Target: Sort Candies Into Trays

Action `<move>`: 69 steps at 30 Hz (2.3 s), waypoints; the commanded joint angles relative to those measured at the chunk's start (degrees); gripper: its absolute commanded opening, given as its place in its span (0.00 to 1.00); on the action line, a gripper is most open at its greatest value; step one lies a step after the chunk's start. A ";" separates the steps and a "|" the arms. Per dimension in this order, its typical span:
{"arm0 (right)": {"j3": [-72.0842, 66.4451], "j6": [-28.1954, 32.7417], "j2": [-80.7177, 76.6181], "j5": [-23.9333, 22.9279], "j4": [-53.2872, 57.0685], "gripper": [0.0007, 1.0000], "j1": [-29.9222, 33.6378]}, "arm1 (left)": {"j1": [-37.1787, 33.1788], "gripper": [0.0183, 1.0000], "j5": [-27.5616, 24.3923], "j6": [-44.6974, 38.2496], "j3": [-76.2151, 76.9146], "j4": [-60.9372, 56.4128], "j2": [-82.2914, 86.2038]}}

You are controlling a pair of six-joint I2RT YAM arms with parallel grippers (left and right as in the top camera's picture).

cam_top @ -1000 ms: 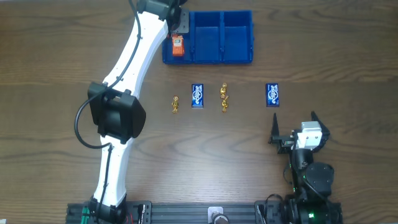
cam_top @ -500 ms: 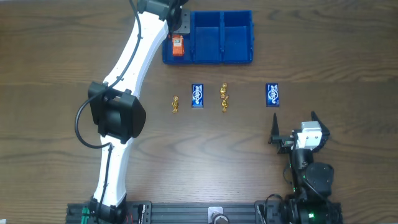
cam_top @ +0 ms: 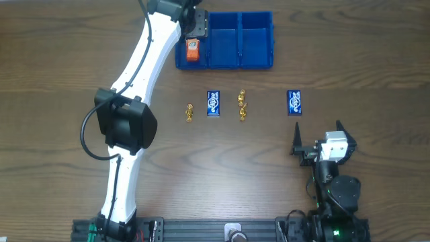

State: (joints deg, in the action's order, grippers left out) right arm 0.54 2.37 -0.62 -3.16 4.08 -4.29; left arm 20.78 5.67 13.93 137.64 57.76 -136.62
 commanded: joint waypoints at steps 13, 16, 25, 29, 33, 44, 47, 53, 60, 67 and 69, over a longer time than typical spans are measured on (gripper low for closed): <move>-0.11 0.70 0.39 0.33 0.33 1.00 0.31 | -7.52 1.00 2.95 -2.71 -64.28 -35.82 71.19; -0.09 0.72 0.39 0.33 0.33 1.00 0.31 | -14.12 1.00 -1.33 -7.26 -76.11 -41.51 84.35; -0.11 0.72 0.39 0.33 0.33 1.00 0.31 | -22.23 1.00 -2.82 -15.67 -101.55 -50.51 111.82; -0.11 0.72 0.39 0.33 0.33 1.00 0.31 | -24.59 1.00 -6.51 -15.67 -111.82 -54.42 120.56; -0.11 0.70 0.39 0.33 0.33 1.00 0.31 | -24.94 1.00 -9.33 -15.32 -120.10 -61.02 124.96; -0.09 0.70 0.39 0.33 0.33 1.00 0.31 | -24.85 1.00 -15.78 -11.56 -132.58 -71.12 132.17; -0.11 0.72 0.39 0.33 0.35 1.00 0.31 | -24.83 1.00 -15.78 -11.56 -134.77 -71.19 134.29; -0.11 0.72 0.39 0.33 0.33 1.00 0.31 | -23.96 1.00 -15.78 -11.58 -137.37 -69.40 136.45; -0.09 0.72 0.39 0.33 0.33 1.00 0.31 | -21.75 1.00 -15.58 -15.17 -137.37 -61.61 136.45; -0.09 0.72 0.39 0.33 0.33 1.00 0.31 | -21.11 1.00 -15.58 -16.76 -137.37 -54.16 136.39; -0.09 0.70 0.39 0.33 0.35 1.00 0.31 | -21.14 1.00 -15.58 -16.76 -137.37 -54.16 136.37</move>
State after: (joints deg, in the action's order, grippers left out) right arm 0.54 2.37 -0.62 -2.96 4.08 -4.29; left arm -0.56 -8.86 -1.58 0.99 0.93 -0.67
